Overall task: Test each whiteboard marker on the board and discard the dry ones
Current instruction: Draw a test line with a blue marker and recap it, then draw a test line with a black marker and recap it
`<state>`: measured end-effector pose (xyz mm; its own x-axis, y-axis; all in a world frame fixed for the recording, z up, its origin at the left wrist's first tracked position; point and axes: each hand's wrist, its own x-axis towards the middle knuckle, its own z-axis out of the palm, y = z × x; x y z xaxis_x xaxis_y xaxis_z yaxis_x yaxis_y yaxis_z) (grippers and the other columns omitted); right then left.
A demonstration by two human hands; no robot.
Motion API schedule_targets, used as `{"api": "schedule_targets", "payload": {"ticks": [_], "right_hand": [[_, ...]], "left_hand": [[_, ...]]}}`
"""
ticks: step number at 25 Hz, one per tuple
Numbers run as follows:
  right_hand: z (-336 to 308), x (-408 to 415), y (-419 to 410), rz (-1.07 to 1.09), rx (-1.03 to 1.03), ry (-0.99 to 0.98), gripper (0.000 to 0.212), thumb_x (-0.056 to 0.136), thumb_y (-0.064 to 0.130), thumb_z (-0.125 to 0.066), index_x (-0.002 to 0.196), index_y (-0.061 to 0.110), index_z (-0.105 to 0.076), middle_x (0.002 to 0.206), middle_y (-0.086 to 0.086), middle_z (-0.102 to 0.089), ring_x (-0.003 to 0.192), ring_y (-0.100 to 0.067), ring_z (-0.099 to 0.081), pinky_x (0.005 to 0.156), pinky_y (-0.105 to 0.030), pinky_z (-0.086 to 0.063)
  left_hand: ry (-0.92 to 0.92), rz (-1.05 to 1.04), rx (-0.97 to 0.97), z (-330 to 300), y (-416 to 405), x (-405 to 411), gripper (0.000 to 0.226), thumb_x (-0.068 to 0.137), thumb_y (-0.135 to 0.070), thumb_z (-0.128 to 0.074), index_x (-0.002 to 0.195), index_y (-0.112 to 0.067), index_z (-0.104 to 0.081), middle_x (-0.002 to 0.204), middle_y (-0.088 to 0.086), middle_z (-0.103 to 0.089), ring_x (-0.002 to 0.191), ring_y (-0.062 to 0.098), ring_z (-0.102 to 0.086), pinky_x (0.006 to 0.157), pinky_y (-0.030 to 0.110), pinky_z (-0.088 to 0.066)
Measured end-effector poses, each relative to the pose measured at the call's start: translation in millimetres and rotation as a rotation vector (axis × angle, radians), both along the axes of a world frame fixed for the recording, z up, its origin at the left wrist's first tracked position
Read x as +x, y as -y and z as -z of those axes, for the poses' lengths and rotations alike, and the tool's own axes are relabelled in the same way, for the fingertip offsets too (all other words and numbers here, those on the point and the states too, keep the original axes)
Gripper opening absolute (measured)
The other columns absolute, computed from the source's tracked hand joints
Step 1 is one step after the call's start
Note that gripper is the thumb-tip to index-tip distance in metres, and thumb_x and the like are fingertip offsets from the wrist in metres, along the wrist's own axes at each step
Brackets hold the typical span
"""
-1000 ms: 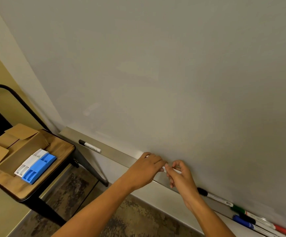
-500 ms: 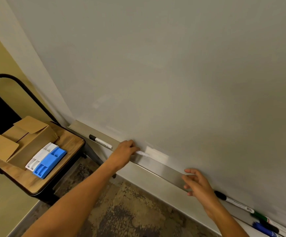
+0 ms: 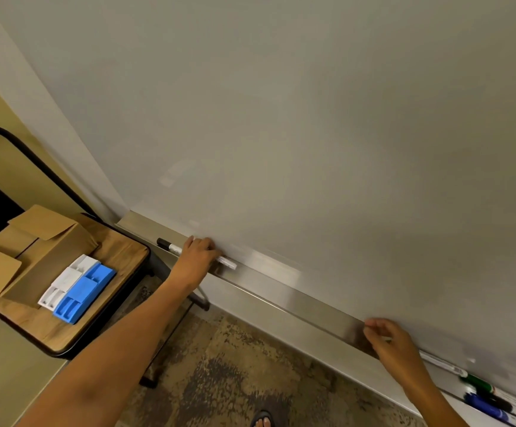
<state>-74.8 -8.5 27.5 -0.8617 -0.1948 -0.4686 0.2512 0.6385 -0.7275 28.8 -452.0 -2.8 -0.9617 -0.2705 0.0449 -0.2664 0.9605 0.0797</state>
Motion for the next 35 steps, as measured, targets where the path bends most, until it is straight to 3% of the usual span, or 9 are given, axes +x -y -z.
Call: {"api": "schedule_targets", "payload": {"ticks": [7, 13, 17, 20, 25, 30, 35], "right_hand": [[5.5, -3.2, -25.3, -0.011, 0.167, -0.144, 0.007, 0.097, 0.02, -0.063, 0.097, 0.026, -0.064, 0.099, 0.0, -0.065, 0.093, -0.019, -0.058, 0.086, -0.036, -0.046], [17.7, -3.5, -52.4, -0.04, 0.439, -0.345, 0.012, 0.096, 0.012, -0.061, 0.1, 0.02, -0.069, 0.099, -0.009, -0.07, 0.078, -0.022, -0.061, 0.082, -0.043, -0.055], [31.4, -0.7, -70.5, -0.099, 0.572, -0.448, 0.022, 0.092, 0.007, -0.064, 0.112, 0.012, -0.071, 0.114, -0.013, -0.067, 0.089, -0.028, -0.064, 0.082, -0.042, -0.056], [40.8, 2.3, -81.0, -0.171, 0.632, -0.51, 0.025, 0.088, 0.004, -0.069, 0.112, 0.01, -0.071, 0.111, -0.014, -0.066, 0.093, -0.031, -0.064, 0.076, -0.042, -0.059], [38.4, 4.6, -82.5, -0.164, 0.732, -0.562, 0.013, 0.087, 0.015, -0.073, 0.101, 0.014, -0.074, 0.101, -0.008, -0.066, 0.083, -0.025, -0.063, 0.06, -0.036, -0.059], [31.8, 6.7, -81.4, -0.176, 0.756, -0.569, 0.014, 0.088, 0.022, -0.073, 0.102, 0.02, -0.073, 0.101, -0.003, -0.066, 0.082, -0.02, -0.064, 0.056, -0.034, -0.057], [23.5, 14.0, -82.6, -0.269, 0.743, -0.662, 0.013, 0.082, 0.021, -0.08, 0.094, 0.021, -0.073, 0.099, -0.001, -0.063, 0.088, -0.02, -0.06, 0.056, -0.033, -0.056]], "left_hand": [[-0.078, -0.089, 0.042, 4.9, 15.0, 8.0, 0.043, 0.068, 0.008, -0.076, 0.103, -0.015, -0.077, 0.101, 0.01, -0.066, 0.096, 0.037, -0.061, 0.092, 0.047, -0.048], [-0.11, -0.137, 0.111, 14.5, 14.2, 9.5, 0.043, 0.071, 0.015, -0.068, 0.11, -0.004, -0.072, 0.108, 0.016, -0.068, 0.098, 0.038, -0.063, 0.089, 0.046, -0.053], [-0.184, -0.127, 0.147, 21.9, -12.5, 9.5, 0.032, 0.08, 0.003, -0.07, 0.111, -0.007, -0.07, 0.106, 0.013, -0.069, 0.097, 0.032, -0.064, 0.089, 0.045, -0.052], [-0.251, -0.15, 0.241, 24.6, -52.9, 2.4, 0.027, 0.087, -0.007, -0.069, 0.114, -0.007, -0.068, 0.109, 0.011, -0.068, 0.1, 0.03, -0.061, 0.095, 0.046, -0.048], [-0.33, 0.012, 0.324, 35.4, -123.1, -7.9, 0.022, 0.092, -0.018, -0.059, 0.11, -0.009, -0.068, 0.106, 0.009, -0.068, 0.096, 0.03, -0.061, 0.087, 0.044, -0.048], [-0.328, 0.095, 0.427, 30.2, -189.5, -12.5, 0.038, 0.095, -0.035, -0.043, 0.11, -0.012, -0.07, 0.106, 0.006, -0.07, 0.097, 0.025, -0.062, 0.087, 0.04, -0.05], [-0.234, 0.241, 0.507, 19.3, -246.1, -11.8, 0.042, 0.099, -0.043, -0.045, 0.117, -0.014, -0.069, 0.109, 0.001, -0.067, 0.092, 0.017, -0.065, 0.08, 0.031, -0.055]]}}
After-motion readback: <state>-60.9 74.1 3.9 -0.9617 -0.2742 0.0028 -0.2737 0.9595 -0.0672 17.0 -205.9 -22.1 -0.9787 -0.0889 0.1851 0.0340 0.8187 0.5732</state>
